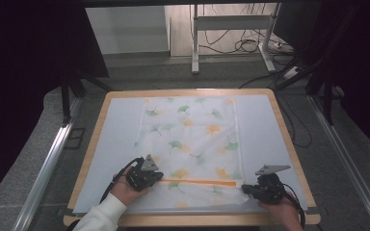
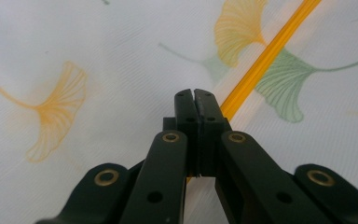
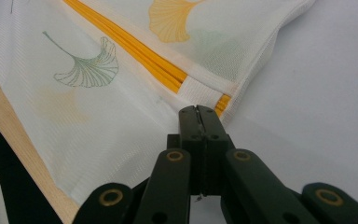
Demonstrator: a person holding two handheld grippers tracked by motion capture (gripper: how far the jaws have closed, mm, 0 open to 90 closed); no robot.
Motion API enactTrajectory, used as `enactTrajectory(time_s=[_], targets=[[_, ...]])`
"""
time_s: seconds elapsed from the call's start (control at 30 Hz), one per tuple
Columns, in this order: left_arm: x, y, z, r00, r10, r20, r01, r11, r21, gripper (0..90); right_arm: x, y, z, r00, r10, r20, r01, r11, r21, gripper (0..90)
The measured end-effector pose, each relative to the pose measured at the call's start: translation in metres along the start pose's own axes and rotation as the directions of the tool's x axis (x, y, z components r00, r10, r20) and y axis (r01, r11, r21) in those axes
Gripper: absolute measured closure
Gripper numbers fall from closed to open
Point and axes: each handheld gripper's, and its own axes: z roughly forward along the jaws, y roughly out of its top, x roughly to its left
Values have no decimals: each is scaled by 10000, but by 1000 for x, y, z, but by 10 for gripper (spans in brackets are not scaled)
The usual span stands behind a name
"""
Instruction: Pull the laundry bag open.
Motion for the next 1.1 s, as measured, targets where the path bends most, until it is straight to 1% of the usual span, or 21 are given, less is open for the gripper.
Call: enactTrajectory(time_s=[0.37,0.43,0.57,0.7,0.77,0.87,1.0,1.1], targets=[[8,-10,-8,9994,-317,-112,317,9995,16,900,0,0,0,10000,-17,-12,17,10000,6,899],[9,-11,-9,9995,-259,-179,260,9997,32,900,0,0,0,10000,-26,-8,26,10000,7,899],[10,-14,-10,9991,-359,-205,359,9994,13,900,0,0,0,10000,-28,-11,28,10000,-1,899],[11,-16,-12,9985,-249,-495,255,9996,119,900,0,0,0,10000,17,-28,-17,10000,-33,899],[11,-18,-14,9983,-296,-499,301,9995,82,900,0,0,0,10000,11,-27,-11,10000,-32,899],[13,-20,-16,9976,-247,-651,257,9996,152,900,0,0,0,10000,-2,-24,2,10000,-10,899],[14,-22,-18,9969,-291,-730,304,9994,166,900,0,0,0,10000,3,-21,-3,10000,-22,899],[16,-24,-20,9964,-421,-736,435,9989,178,900,0,0,0,10000,-1,-19,1,10000,-22,899]])
